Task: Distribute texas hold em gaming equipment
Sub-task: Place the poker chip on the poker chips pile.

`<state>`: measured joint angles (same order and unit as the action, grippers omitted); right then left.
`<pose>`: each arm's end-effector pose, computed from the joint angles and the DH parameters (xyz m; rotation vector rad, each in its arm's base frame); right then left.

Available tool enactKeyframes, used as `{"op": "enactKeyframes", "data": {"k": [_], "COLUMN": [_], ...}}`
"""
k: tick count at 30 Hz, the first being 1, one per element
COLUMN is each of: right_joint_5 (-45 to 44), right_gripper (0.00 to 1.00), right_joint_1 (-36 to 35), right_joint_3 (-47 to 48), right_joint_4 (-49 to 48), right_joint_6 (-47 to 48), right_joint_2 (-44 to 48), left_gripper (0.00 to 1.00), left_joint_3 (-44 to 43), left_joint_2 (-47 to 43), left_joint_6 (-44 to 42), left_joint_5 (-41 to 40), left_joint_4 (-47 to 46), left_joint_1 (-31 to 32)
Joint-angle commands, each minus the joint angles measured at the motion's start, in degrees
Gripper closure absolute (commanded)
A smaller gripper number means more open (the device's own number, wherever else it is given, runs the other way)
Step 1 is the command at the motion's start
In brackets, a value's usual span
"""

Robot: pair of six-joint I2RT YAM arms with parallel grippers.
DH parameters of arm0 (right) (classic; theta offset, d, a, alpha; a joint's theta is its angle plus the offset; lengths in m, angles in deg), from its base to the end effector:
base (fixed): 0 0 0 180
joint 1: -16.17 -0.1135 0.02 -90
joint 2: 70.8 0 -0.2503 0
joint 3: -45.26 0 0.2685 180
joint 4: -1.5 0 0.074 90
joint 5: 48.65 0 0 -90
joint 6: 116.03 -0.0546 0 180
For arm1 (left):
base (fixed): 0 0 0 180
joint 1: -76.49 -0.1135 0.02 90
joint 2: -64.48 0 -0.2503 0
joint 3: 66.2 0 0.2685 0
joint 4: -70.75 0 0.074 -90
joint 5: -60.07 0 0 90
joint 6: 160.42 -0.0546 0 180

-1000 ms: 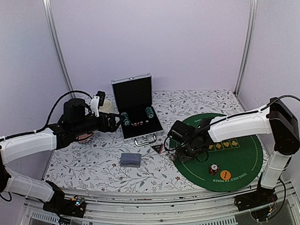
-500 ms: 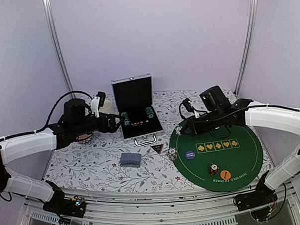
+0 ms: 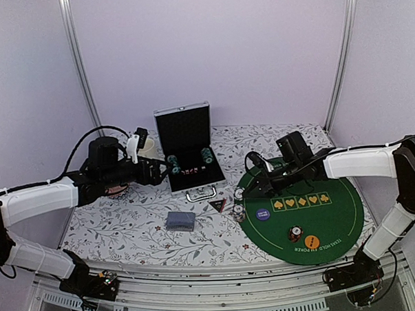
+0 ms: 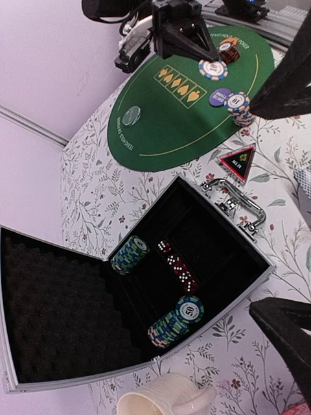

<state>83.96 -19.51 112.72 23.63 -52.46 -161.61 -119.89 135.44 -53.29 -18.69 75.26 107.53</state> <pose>0.2628 0.2342 0.1759 -0.6010 2.4664 1.3668 0.2629 -0.1706 0.2231 0.3770 1.9824 -0.7374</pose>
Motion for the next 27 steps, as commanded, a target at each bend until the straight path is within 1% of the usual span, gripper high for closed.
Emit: {"op": "enactKeyframes", "data": {"k": [1, 11, 27], "right_joint_5": [3.59, 5.19, 5.24], "right_gripper": [0.98, 0.98, 0.97], "right_joint_1": [1.21, 1.83, 1.93], "right_joint_3": [-1.25, -0.83, -0.56], "right_joint_4": [-1.91, -1.78, -1.4], "right_joint_6": [-1.68, -1.52, -1.67], "right_joint_2": [-2.65, -7.26, -10.23], "left_gripper": [0.02, 0.02, 0.02], "left_joint_3": [-0.97, -1.15, -1.15], "left_joint_2": [0.82, 1.55, 1.79], "left_joint_6": [-0.96, -0.72, -0.89], "left_joint_5": [0.81, 1.68, 1.67], "left_joint_4": [0.91, 1.0, 1.46], "left_joint_1": [-0.73, -0.72, -0.73]}}
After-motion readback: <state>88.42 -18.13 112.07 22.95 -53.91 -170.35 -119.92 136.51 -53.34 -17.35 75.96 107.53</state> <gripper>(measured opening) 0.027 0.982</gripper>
